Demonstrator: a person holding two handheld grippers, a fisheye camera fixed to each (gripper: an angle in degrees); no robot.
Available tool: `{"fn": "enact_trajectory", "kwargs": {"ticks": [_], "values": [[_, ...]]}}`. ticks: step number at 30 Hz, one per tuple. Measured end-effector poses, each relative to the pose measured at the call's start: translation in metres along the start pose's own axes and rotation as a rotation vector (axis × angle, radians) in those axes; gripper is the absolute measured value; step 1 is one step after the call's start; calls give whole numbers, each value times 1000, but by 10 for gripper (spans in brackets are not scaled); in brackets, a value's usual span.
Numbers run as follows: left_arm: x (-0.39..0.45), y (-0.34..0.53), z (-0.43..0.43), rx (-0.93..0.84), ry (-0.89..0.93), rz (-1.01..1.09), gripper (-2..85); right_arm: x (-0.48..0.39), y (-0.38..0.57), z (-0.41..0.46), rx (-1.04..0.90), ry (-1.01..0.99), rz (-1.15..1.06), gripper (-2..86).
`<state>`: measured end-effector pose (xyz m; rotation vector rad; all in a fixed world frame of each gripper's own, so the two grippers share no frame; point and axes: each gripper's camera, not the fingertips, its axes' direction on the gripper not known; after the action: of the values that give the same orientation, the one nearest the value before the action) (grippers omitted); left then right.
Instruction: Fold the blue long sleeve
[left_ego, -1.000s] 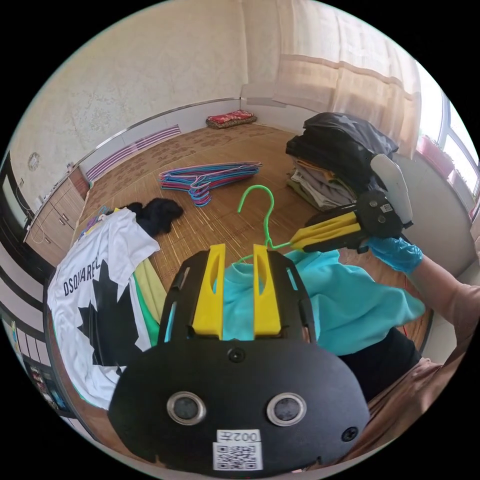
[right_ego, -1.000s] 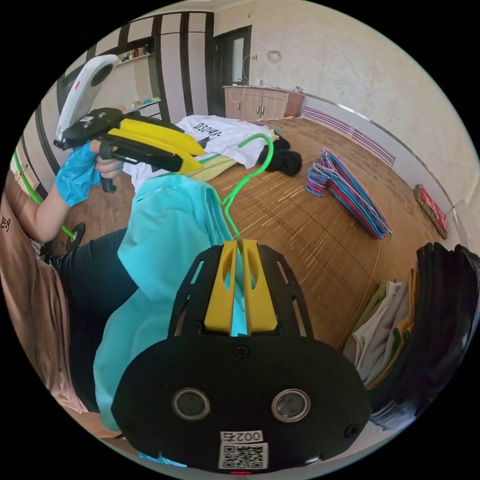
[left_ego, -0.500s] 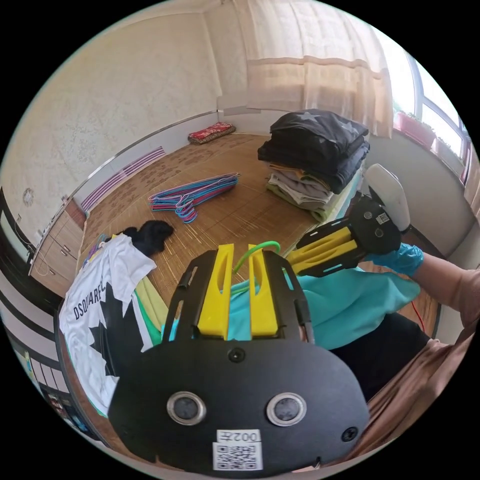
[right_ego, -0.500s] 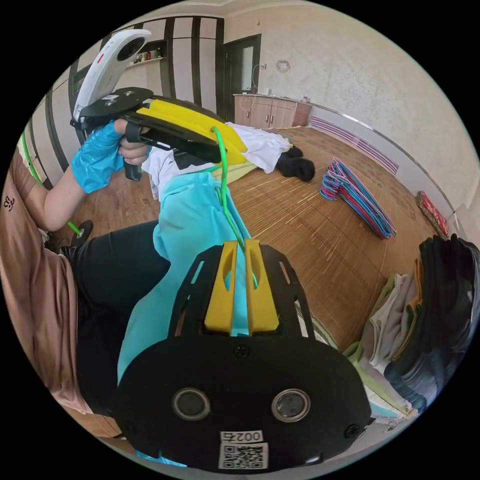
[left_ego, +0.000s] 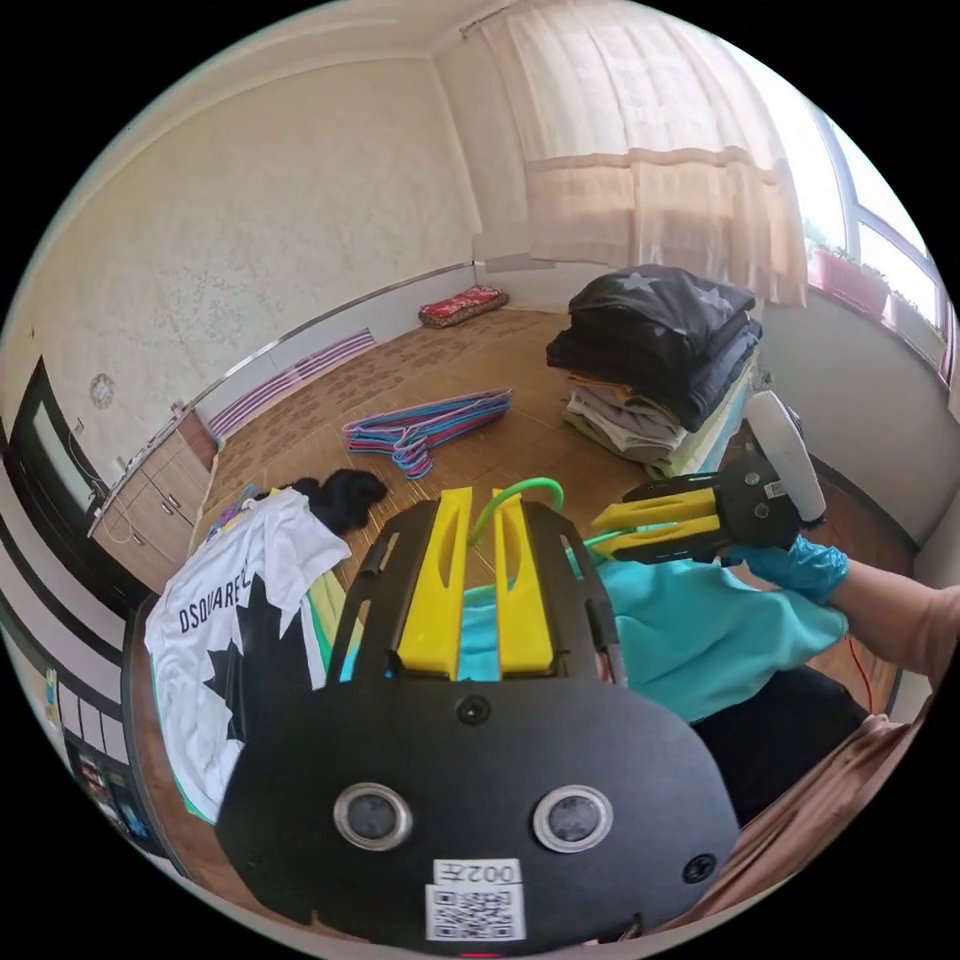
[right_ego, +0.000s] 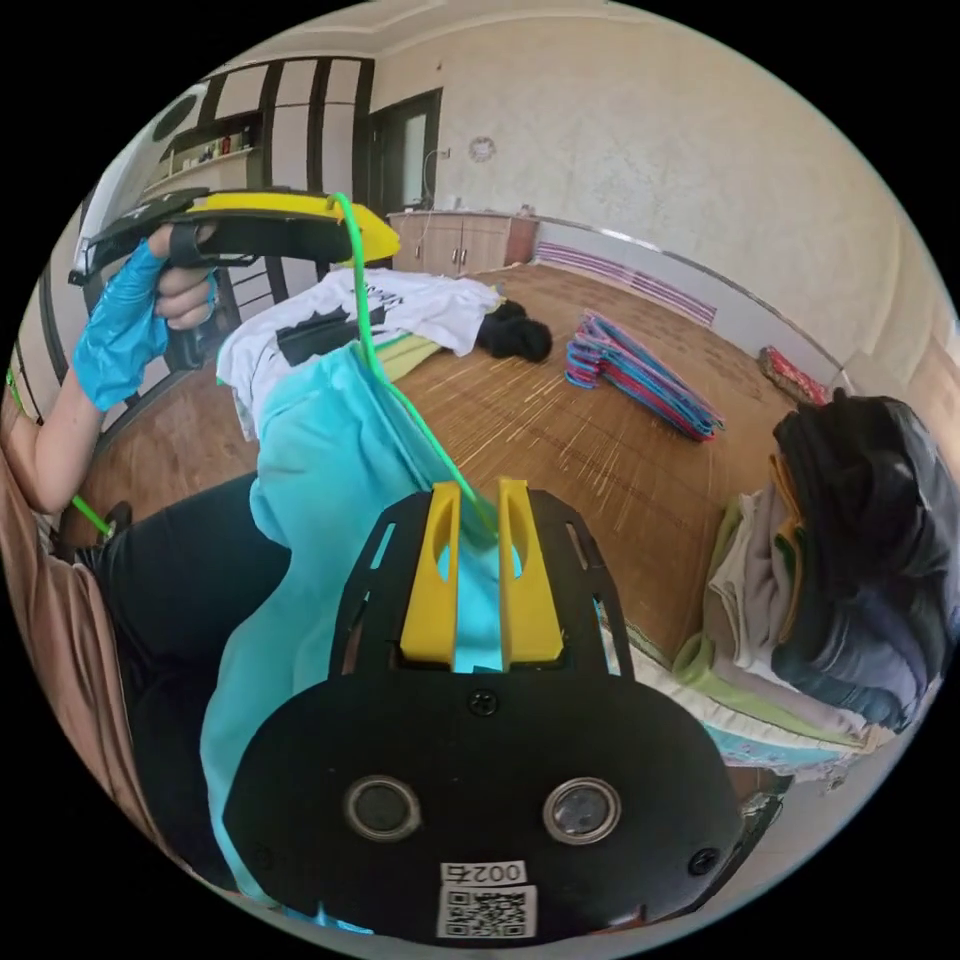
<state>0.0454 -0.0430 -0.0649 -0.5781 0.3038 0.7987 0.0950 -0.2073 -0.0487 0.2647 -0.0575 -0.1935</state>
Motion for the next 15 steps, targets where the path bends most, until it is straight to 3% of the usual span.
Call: {"fn": "enact_trajectory", "kwargs": {"ticks": [7, 15], "values": [[-14, -21, -48, 142, -60, -26, -2, -10, -33, -47, 178, 224, -39, 75], [-20, -11, -39, 67, -39, -63, -8, -14, -34, -17, 90, 166, 3, 82]]}}
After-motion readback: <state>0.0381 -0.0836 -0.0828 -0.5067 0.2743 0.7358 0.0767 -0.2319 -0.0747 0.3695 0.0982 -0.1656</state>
